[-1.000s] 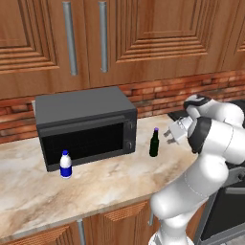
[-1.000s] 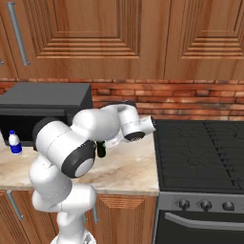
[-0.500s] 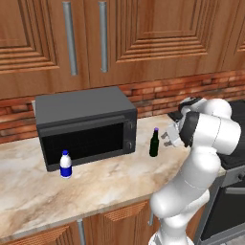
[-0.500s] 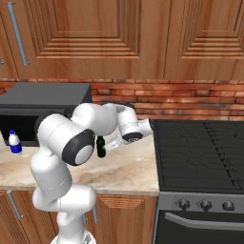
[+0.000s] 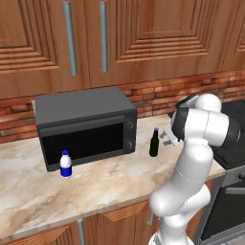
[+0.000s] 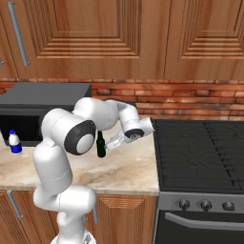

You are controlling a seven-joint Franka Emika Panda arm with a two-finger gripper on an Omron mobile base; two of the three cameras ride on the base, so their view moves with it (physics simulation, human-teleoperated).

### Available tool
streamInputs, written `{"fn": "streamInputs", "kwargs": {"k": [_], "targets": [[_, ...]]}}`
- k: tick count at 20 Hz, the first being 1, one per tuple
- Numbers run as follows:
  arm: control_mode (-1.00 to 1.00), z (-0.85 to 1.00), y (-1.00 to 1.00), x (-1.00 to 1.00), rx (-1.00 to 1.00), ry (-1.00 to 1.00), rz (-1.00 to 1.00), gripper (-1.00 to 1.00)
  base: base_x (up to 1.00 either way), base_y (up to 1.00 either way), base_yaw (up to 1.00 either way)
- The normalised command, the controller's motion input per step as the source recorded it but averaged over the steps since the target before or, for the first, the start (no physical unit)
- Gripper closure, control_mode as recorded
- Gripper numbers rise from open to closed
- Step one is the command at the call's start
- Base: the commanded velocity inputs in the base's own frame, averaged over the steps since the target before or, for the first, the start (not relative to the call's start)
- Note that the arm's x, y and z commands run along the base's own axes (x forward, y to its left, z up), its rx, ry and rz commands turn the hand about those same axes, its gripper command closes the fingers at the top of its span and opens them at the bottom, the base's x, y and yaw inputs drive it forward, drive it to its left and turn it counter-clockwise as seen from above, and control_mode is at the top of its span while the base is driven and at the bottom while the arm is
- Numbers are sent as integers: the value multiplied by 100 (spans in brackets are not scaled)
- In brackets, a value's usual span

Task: Place the drinks on the dining counter in a tight cluster.

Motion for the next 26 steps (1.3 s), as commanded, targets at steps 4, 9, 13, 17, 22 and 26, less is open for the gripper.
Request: {"fn": "streamInputs", "kwargs": {"k": [4,9,13,17,22,26], "targets": [[-100,0,21,0,0,0,0,-100,0,0,0],[-100,0,19,0,0,0,0,-100,0,0,0],[-100,0,14,0,0,0,0,-100,0,0,0],[-100,0,13,-1,0,0,0,-100,0,0,0],[-100,0,15,-4,0,0,0,-100,0,0,0],[-100,0,13,-9,0,0,1,-100,0,0,0]]}}
